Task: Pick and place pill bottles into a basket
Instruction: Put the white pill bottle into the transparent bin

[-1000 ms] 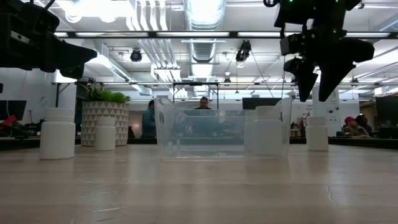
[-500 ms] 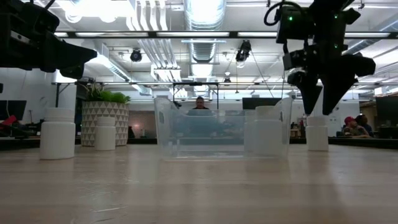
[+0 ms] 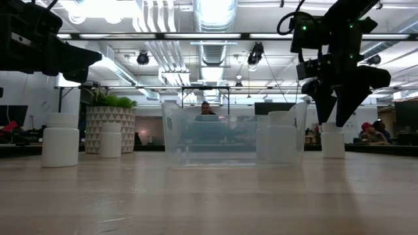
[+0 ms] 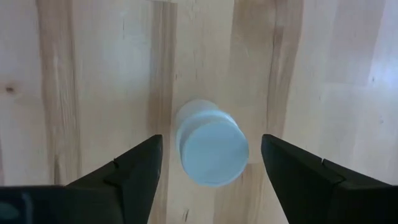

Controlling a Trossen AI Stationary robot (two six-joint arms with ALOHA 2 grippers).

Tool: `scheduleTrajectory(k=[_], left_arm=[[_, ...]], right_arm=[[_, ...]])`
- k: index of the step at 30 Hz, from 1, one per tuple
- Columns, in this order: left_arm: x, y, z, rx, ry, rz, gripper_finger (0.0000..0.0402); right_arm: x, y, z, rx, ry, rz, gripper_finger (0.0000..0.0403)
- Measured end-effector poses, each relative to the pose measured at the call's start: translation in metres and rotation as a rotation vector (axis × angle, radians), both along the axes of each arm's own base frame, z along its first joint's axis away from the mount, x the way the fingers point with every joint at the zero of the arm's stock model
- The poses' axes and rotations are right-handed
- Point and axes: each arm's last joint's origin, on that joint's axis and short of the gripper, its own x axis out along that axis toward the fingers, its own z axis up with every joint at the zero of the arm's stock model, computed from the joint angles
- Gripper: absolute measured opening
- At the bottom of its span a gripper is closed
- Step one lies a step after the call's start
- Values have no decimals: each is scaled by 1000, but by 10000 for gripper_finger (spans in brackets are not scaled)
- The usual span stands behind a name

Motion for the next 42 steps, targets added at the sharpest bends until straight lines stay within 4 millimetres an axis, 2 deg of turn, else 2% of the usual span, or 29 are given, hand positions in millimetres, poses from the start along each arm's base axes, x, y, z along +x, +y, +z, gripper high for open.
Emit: scheduleTrajectory(k=[11, 14, 19, 28, 35, 42], left_arm=[[0, 0, 0, 0, 0, 0, 0], [0, 0, 0, 0, 0, 0, 0], [0, 0, 0, 0, 0, 0, 0], [0, 0, 0, 0, 0, 0, 0], [0, 0, 0, 0, 1, 0, 0], [0, 0, 0, 0, 0, 0, 0]], right_arm=[[4, -1, -7, 4, 27, 8, 232], [7, -2, -7, -1, 10, 11, 206], [7, -2, -7, -9, 3, 25, 138], [4, -1, -4, -7, 14, 29, 137], [11, -2, 18, -9, -26, 12, 137], [28, 6, 53, -29, -143, 39, 137]])
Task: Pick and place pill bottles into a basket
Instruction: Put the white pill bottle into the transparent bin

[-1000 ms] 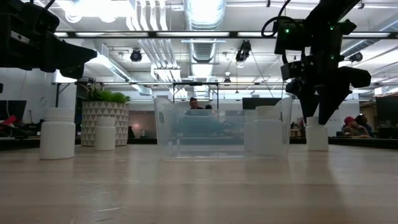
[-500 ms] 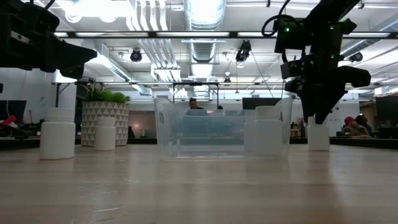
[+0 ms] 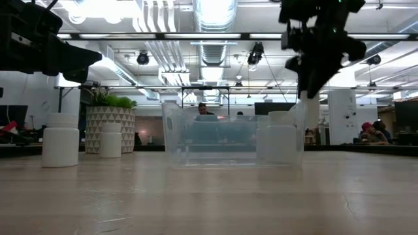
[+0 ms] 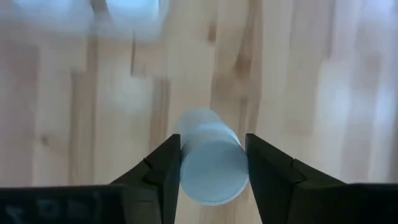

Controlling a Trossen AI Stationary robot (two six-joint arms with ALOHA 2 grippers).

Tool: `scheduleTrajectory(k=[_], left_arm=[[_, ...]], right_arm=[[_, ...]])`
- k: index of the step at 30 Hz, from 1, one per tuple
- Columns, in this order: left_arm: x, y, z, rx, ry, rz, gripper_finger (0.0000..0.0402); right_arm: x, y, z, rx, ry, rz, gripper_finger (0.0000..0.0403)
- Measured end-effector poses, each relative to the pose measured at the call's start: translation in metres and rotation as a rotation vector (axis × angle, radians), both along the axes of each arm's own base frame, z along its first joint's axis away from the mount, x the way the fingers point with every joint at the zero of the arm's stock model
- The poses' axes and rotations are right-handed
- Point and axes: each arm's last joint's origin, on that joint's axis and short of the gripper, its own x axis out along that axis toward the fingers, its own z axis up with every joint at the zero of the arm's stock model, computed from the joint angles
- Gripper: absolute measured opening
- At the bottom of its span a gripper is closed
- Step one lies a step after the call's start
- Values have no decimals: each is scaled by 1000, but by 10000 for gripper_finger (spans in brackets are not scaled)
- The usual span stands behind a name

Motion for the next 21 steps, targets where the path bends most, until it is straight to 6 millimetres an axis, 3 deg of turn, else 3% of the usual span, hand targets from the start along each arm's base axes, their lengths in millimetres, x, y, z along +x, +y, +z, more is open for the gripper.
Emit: scheduleTrajectory(k=[5, 11, 21], left_arm=[[0, 0, 0, 0, 0, 0, 0], [0, 0, 0, 0, 0, 0, 0], [0, 0, 0, 0, -1, 0, 0]], right_arm=[[11, 15, 24, -6, -85, 50, 137], [30, 35, 38, -9, -181, 132, 137], [79, 54, 25, -10, -117, 220, 137]])
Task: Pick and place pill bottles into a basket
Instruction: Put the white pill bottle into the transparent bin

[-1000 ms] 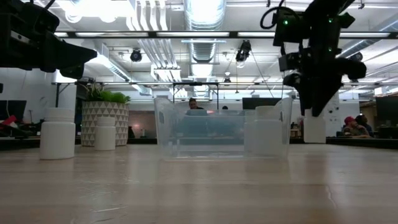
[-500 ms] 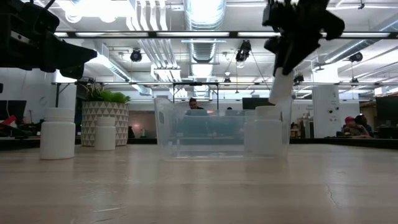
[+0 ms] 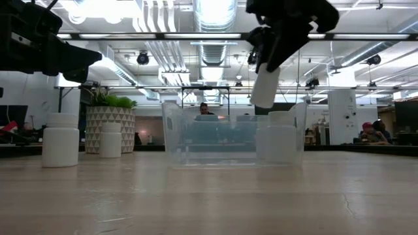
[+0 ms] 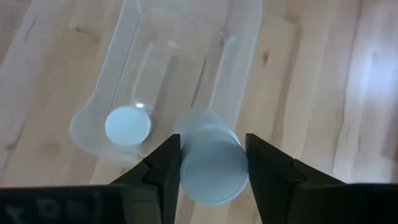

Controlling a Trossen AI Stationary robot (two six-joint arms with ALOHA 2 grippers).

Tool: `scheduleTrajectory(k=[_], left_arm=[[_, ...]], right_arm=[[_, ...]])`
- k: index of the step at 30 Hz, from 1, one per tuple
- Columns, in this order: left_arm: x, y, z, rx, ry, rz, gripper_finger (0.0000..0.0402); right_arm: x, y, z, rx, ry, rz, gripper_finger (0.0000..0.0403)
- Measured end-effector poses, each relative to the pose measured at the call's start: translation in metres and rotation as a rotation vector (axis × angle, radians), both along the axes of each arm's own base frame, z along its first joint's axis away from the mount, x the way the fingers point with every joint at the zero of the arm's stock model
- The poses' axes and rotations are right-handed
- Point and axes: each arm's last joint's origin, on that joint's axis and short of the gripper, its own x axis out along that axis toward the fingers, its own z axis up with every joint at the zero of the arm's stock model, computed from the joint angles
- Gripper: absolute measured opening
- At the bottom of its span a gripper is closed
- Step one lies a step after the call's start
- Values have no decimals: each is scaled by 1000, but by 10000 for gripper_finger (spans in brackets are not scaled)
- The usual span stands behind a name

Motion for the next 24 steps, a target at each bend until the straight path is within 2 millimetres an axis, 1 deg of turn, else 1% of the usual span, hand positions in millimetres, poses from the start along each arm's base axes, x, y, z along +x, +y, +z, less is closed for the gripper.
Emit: scheduleTrajectory(k=[6, 10, 16, 24], left_arm=[[0, 0, 0, 0, 2, 0, 0], [0, 0, 0, 0, 2, 0, 0], [0, 0, 0, 0, 0, 0, 0], [0, 0, 0, 1, 2, 0, 0]], right_arm=[[27, 2, -13, -15, 39, 31, 137], [40, 3, -24, -23, 72, 48, 137], [51, 3, -43, -26, 129, 54, 137], [59, 4, -55, -36, 123, 74, 137]])
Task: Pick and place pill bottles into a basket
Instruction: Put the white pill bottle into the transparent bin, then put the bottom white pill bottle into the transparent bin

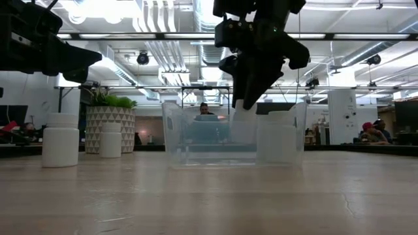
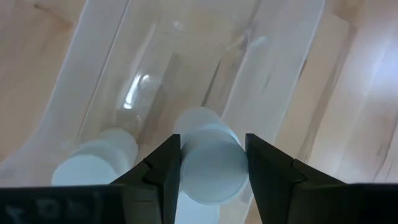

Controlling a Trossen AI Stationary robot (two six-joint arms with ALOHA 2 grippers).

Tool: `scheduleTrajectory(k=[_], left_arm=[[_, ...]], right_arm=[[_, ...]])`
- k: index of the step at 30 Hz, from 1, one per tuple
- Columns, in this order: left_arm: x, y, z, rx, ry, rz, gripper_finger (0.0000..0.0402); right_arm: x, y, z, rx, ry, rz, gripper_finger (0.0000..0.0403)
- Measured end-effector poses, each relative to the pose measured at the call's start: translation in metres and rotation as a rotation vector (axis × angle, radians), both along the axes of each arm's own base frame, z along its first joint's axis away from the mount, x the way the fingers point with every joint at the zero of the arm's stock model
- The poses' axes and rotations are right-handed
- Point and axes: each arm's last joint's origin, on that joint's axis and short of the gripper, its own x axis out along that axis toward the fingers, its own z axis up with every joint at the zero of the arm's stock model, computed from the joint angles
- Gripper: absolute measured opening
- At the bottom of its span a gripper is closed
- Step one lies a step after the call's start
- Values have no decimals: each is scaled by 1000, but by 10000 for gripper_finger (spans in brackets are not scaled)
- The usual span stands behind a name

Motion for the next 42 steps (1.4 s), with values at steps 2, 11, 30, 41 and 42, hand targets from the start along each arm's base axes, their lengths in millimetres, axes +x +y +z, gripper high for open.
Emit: scheduleTrajectory(k=[2, 11, 30, 41, 42], left_arm=[[0, 0, 0, 0, -1, 1, 0], [0, 0, 0, 0, -1, 0, 0], [0, 0, 0, 0, -1, 0, 0], [0, 0, 0, 0, -1, 0, 0], [0, 0, 0, 0, -1, 0, 0]], right_arm=[[1, 0, 0, -2, -5, 4, 137], [4, -1, -4, -42, -12, 11, 137], [8, -1, -17, -59, 24, 6, 157], [9, -1, -17, -60, 21, 1, 202], [9, -1, -16, -59, 20, 1, 201]])
